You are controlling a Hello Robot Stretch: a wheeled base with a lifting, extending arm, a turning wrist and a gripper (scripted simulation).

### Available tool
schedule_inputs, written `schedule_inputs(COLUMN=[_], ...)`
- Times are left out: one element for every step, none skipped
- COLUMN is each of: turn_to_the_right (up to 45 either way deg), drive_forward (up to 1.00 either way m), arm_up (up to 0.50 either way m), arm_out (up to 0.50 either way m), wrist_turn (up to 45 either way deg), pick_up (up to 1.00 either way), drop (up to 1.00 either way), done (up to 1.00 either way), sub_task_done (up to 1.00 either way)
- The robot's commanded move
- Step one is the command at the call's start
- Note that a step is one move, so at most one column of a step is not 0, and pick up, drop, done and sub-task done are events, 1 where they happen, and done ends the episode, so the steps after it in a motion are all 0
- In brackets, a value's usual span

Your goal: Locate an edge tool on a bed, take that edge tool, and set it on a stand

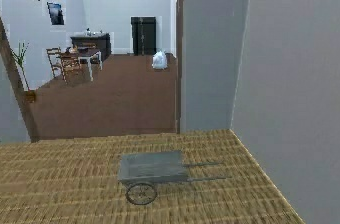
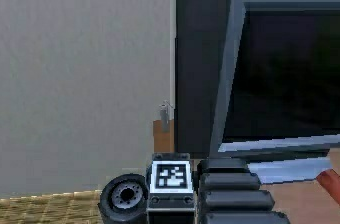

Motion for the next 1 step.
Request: schedule_inputs(turn_to_the_right=[30.0], drive_forward=[0.0], arm_up=[0.0], arm_out=[0.0], wrist_turn=[0.0], pick_up=[0.0], drop=[0.0], done=[0.0], sub_task_done=[0.0])
